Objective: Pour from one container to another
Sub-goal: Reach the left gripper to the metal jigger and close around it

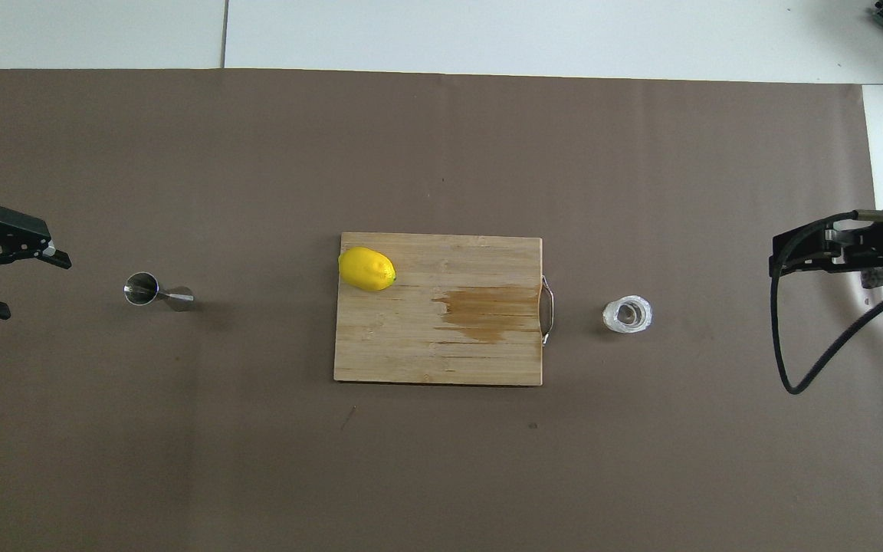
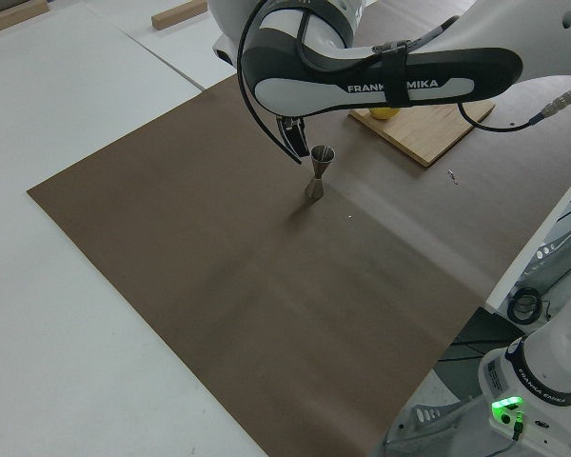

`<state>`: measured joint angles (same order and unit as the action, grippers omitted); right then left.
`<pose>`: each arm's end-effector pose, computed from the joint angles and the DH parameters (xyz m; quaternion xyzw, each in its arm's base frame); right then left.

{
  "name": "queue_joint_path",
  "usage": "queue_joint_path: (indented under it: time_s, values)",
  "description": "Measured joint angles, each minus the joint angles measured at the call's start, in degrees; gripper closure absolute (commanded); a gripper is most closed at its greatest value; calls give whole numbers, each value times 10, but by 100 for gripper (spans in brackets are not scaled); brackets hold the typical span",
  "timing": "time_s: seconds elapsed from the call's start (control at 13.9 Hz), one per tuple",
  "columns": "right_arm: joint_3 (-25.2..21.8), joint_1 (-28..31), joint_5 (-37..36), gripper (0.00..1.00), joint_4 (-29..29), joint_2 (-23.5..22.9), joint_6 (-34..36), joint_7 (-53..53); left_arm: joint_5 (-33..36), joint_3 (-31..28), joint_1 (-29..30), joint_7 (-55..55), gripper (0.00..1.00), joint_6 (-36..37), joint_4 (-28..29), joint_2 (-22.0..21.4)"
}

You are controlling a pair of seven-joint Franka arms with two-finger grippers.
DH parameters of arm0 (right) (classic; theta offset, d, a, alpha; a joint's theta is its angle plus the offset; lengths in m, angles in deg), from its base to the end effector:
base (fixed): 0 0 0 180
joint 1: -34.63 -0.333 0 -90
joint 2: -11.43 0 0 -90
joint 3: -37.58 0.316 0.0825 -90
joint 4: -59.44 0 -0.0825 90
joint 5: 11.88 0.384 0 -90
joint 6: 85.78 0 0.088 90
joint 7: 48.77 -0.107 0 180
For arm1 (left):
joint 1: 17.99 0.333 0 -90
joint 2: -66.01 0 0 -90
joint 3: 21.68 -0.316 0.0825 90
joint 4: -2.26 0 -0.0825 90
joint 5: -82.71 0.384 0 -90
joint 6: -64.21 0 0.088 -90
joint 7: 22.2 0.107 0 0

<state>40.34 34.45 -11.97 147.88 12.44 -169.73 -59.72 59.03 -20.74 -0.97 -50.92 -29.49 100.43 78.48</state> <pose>0.5375 0.0277 0.6379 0.9971 -0.0699 -0.0300 0.0049 0.5811 0.1259 0.4457 0.8782 0.4087 -0.1656 0.1852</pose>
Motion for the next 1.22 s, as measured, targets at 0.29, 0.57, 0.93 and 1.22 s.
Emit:
queue_joint_path:
  time_s: [0.29, 0.57, 0.93, 1.22]
  values:
    - [0, 0, 0, 0, 0, 0, 0, 0, -70, 0, 42, -38, 0, -5, 4, 53]
    - [0, 0, 0, 0, 0, 0, 0, 0, -148, 1, 62, -72, 0, -21, 38, 71]
    - [0, 0, 0, 0, 0, 0, 0, 0, -200, 2, 63, -84, 0, -69, 113, 72]
    - [0, 0, 0, 0, 0, 0, 0, 0, -244, 4, 64, -85, 0, -83, 166, 63]
